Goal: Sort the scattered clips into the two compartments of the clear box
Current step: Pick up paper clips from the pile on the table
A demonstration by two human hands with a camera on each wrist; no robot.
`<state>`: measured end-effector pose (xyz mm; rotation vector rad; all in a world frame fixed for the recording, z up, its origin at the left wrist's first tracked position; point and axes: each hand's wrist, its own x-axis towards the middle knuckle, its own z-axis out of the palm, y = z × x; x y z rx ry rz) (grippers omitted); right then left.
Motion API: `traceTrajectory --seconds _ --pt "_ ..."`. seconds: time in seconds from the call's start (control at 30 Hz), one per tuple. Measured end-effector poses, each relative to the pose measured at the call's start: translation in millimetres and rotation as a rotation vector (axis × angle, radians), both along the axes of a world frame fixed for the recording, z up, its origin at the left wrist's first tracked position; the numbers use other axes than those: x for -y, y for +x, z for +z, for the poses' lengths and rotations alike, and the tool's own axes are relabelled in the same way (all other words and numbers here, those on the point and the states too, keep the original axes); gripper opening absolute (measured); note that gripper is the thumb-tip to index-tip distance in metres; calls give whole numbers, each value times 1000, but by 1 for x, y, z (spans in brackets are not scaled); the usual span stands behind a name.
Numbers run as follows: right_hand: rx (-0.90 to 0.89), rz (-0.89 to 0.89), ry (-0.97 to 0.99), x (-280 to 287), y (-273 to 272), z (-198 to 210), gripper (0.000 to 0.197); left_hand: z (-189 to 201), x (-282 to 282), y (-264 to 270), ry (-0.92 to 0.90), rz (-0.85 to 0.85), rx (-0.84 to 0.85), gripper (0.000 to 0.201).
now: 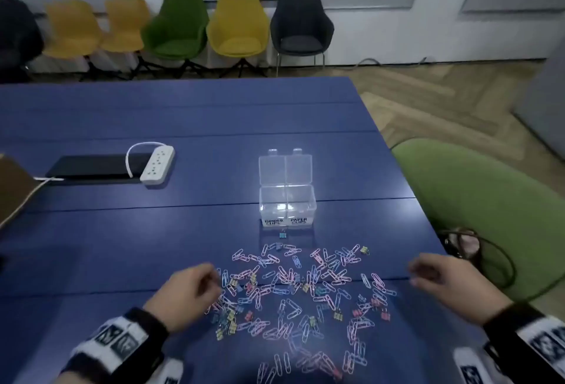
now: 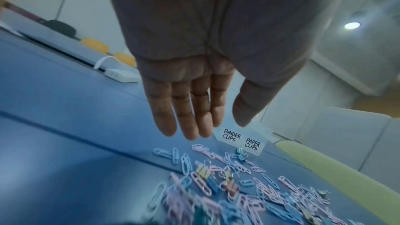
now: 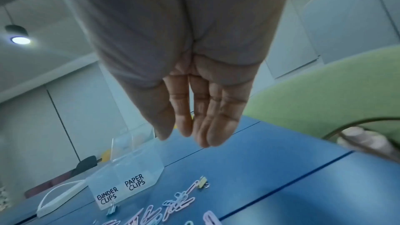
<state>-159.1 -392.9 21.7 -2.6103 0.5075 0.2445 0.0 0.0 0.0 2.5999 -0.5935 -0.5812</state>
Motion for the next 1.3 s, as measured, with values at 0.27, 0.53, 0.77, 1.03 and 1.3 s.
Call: traceTrajectory --seconds 0.27,0.53,0.77,1.03,1.3 --pt "-132 186 -159 -39 81 -35 28 -42 47 60 155 -124 133 32" --pt "-203 337 -369 -54 117 -58 46 -51 72 84 323 -162 156 44" --pt "-160 388 -483 -62 114 -68 25 -53 93 75 472 -206 256 28" --pt "-151 375 -502 -72 105 -73 20 -48 110 58 656 -233 326 24" --pt "-138 383 -494 -68 106 -69 15 -45 97 66 527 -232 310 10"
